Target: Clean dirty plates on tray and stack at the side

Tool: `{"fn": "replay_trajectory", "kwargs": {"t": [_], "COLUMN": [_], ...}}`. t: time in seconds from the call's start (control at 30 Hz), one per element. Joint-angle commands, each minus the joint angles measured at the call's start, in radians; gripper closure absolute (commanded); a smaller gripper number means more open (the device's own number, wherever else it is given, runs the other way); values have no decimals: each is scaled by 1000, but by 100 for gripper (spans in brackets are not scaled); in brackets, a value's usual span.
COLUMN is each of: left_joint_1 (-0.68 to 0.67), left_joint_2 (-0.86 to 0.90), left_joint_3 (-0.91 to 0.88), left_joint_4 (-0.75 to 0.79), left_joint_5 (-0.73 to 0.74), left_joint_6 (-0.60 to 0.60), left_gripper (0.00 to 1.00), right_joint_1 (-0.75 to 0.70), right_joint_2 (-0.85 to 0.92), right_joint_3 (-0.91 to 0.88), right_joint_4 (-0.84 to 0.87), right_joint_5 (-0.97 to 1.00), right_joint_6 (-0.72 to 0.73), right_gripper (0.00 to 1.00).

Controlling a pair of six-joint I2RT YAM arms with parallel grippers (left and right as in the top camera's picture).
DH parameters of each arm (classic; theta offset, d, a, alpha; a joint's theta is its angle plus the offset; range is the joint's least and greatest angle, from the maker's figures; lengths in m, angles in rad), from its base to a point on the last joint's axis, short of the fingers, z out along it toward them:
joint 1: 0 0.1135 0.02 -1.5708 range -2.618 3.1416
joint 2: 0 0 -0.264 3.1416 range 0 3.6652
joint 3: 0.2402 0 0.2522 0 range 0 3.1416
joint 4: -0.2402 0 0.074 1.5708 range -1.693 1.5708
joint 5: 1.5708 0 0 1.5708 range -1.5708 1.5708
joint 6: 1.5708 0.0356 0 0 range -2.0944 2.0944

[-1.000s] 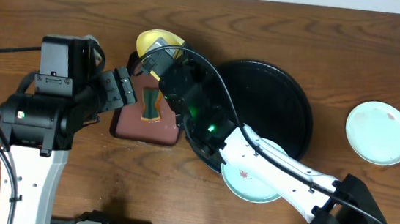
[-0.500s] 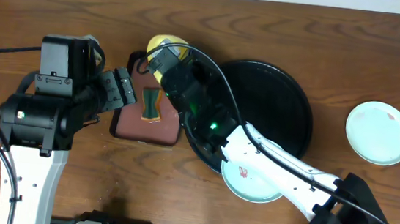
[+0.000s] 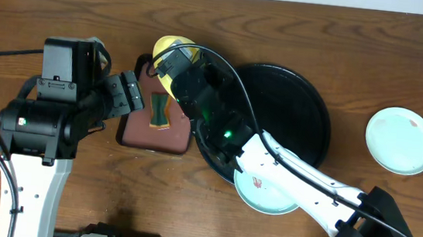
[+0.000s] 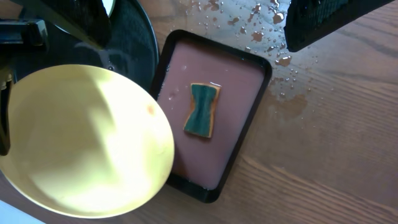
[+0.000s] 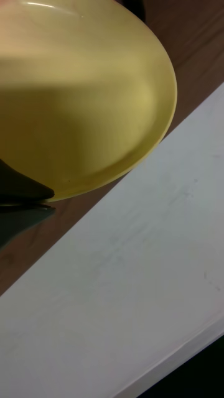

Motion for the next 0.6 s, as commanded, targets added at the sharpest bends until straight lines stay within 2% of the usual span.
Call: {"fn": "replay_trajectory", "kwargs": {"t": [0.0,0.27,0.57], "left_joint_1": [4,4,4], "left_joint_2": [1,1,1], "left_joint_3": [12,11,11], "left_joint_4": [-3,-3,-3], "left_joint_5": [-2,-2,-2], "left_joint_6": [6,6,6], "left_gripper": [10,10,10], "right_joint_1": [12,39,62], "right_joint_2": [-28,-28,-28], "right_joint_3": [11,11,11], "right_joint_4": [21,246,325], "right_joint_5": [-5,53,53], "right_joint_6": [-39,-358,-500], "right_gripper": [99,99,99]}}
